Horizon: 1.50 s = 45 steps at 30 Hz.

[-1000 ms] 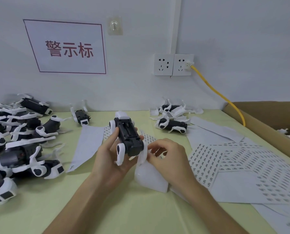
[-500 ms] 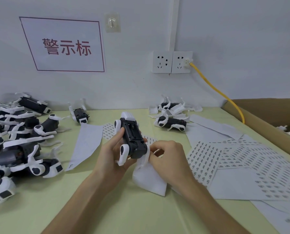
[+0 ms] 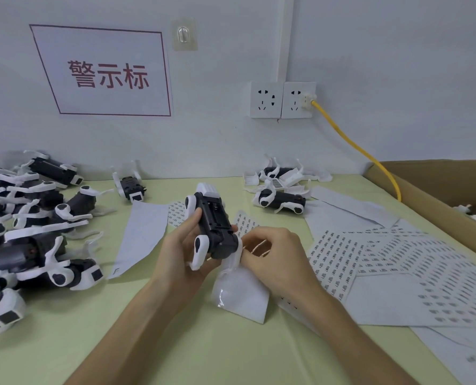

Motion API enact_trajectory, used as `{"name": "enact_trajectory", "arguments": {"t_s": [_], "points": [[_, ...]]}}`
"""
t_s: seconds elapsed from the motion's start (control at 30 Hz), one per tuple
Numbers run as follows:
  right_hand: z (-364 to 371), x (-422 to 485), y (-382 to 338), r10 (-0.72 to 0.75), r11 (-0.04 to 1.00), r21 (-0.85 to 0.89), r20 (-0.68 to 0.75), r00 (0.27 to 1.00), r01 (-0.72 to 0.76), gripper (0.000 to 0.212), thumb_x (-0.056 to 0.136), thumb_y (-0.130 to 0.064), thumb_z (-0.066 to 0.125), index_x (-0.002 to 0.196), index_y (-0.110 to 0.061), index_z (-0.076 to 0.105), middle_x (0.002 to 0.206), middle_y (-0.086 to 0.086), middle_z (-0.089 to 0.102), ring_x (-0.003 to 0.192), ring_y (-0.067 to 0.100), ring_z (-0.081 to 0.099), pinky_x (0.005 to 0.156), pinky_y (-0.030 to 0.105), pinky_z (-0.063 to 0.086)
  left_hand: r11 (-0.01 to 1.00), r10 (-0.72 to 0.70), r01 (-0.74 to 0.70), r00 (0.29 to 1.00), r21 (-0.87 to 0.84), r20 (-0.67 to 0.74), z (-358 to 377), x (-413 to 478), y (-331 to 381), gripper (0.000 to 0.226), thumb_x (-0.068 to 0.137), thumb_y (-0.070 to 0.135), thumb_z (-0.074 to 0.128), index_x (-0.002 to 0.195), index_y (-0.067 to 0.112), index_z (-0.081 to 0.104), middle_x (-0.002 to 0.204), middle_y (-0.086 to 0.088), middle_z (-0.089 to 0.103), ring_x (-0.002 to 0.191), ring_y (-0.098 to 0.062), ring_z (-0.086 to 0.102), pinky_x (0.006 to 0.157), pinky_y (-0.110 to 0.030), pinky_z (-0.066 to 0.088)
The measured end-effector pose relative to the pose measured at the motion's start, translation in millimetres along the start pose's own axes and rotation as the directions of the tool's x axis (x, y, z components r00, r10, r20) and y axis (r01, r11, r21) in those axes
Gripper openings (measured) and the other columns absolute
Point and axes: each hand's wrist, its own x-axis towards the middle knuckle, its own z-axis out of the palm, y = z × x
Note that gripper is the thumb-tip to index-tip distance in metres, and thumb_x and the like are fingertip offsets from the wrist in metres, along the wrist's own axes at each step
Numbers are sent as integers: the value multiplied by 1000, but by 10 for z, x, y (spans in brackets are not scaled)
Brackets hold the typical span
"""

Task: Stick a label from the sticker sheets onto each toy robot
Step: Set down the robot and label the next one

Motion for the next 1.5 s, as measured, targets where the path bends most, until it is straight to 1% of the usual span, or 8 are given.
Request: {"name": "enact_trajectory", "arguments": {"t_s": [0.13, 0.37, 0.57, 0.63, 0.73, 0.83, 1.33, 1.5], "points": [[-30, 36, 22, 24, 1000, -9, -13, 1000, -24, 14, 85, -26, 77, 71, -28, 77, 70, -19, 71, 63, 0, 62, 58, 11, 46, 999, -12, 12, 1000, -30, 23, -19, 11, -14, 50, 96, 43, 59, 132, 8, 69, 115, -22, 74, 96, -29, 74, 74, -34, 62], [-81, 75, 59, 56, 998, 1, -159, 986, -56, 20, 91, -18, 72, 73, -27, 72, 66, -10, 70, 61, 5, 67, 61, 18, 53, 1000, -3, 3, 1000, 4, -19, -38, 43, -45, 55, 90, 45, 64, 136, 15, 67, 115, -14, 73, 100, -26, 71, 78, -33, 59], [-144, 61, 9, -2, 995, 92, -232, 973, 24, 14, 91, -27, 75, 77, -27, 72, 64, -10, 70, 61, 8, 67, 61, 20, 54, 992, 123, -120, 986, 34, -109, -73, 69, -10, 52, 98, 43, 60, 145, 21, 61, 118, -5, 73, 107, -23, 69, 106, -42, 48], [-130, 49, -7, -18, 994, 98, -227, 974, 41, 18, 90, -31, 75, 74, -24, 73, 64, -8, 69, 61, 11, 66, 62, 23, 54, 989, 149, -150, 987, -13, -63, -82, 69, 35, 45, 103, 42, 54, 137, 15, 66, 116, -6, 74, 103, -22, 72, 104, -43, 47], [-120, 42, -26, -46, 988, 139, -193, 980, 73, 21, 90, -29, 75, 70, -22, 73, 61, -3, 68, 58, 15, 65, 62, 28, 54, 969, 61, -18, 983, -245, 173, -103, 40, 83, 42, 104, 49, 52, 126, 18, 69, 111, -2, 69, 101, -23, 66, 109, -46, 38], [-117, 23, -50, -105, 977, 171, -135, 985, 127, 17, 91, -24, 75, 75, -21, 77, 61, -3, 68, 55, 10, 63, 57, 19, 49, 934, 66, 44, 954, -354, 293, -132, 47, 73, 41, 105, 52, 50, 126, 20, 67, 106, -1, 67, 101, -24, 65, 109, -59, 43], [-124, 39, -36, -189, 964, 178, -60, 980, 197, 10, 93, -14, 72, 91, -17, 81, 72, 0, 73, 56, 19, 64, 62, 35, 56, 920, 88, 46, 944, -389, 319, -185, 87, 85, 39, 105, 48, 54, 130, 21, 66, 113, 0, 69, 100, -20, 66, 109, -58, 43], [-118, 33, -21, -172, 964, 196, -43, 984, 177, 17, 94, -10, 70, 98, -23, 80, 68, -1, 72, 53, 18, 62, 61, 23, 53, 928, 86, 38, 945, -370, 314, -171, 85, 84, 38, 107, 48, 51, 132, 22, 63, 113, -1, 68, 99, -19, 66, 113, -54, 41]]}}
